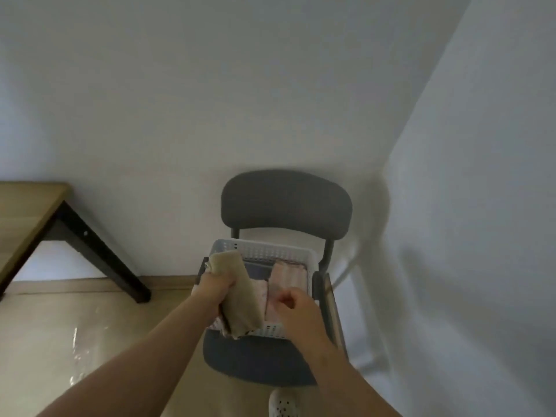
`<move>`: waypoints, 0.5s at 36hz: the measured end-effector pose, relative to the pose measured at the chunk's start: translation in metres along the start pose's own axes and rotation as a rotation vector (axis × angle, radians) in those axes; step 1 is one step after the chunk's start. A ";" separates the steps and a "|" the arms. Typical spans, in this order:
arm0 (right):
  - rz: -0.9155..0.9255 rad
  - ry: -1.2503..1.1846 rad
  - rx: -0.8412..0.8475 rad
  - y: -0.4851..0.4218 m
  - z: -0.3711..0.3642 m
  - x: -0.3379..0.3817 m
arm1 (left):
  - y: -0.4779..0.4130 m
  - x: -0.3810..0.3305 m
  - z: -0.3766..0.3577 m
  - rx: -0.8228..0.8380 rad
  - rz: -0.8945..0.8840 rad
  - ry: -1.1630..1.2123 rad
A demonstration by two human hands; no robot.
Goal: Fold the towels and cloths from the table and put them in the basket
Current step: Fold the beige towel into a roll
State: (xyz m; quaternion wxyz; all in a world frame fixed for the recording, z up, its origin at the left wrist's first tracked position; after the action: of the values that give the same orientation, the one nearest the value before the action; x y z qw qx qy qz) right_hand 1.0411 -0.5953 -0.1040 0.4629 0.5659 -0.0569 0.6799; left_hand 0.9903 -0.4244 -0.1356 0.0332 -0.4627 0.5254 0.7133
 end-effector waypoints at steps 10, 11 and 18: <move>-0.207 0.016 0.063 -0.081 0.003 -0.051 | -0.096 -0.007 -0.002 -0.018 0.078 -0.314; -0.222 0.012 0.060 -0.087 0.002 -0.055 | -0.108 -0.002 -0.002 -0.011 0.106 -0.306; -0.356 -0.009 0.022 -0.125 -0.015 -0.075 | -0.163 0.018 0.002 0.002 0.272 -0.199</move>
State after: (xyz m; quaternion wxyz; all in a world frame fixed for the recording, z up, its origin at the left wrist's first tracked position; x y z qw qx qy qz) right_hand 1.1119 -0.5573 -0.2269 0.5696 0.5749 0.0499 0.5852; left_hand 1.0657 -0.3582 -0.2650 -0.0113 -0.3141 0.5782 0.7530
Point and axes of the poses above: each hand's wrist, its own y-axis away from the middle knuckle, its own z-axis out of the back of the hand, x = y × z, the point moved 4 cm from there along -y, towards the middle knuckle, and after that the axes turned 7 degrees about x, right-handed, at the moved point
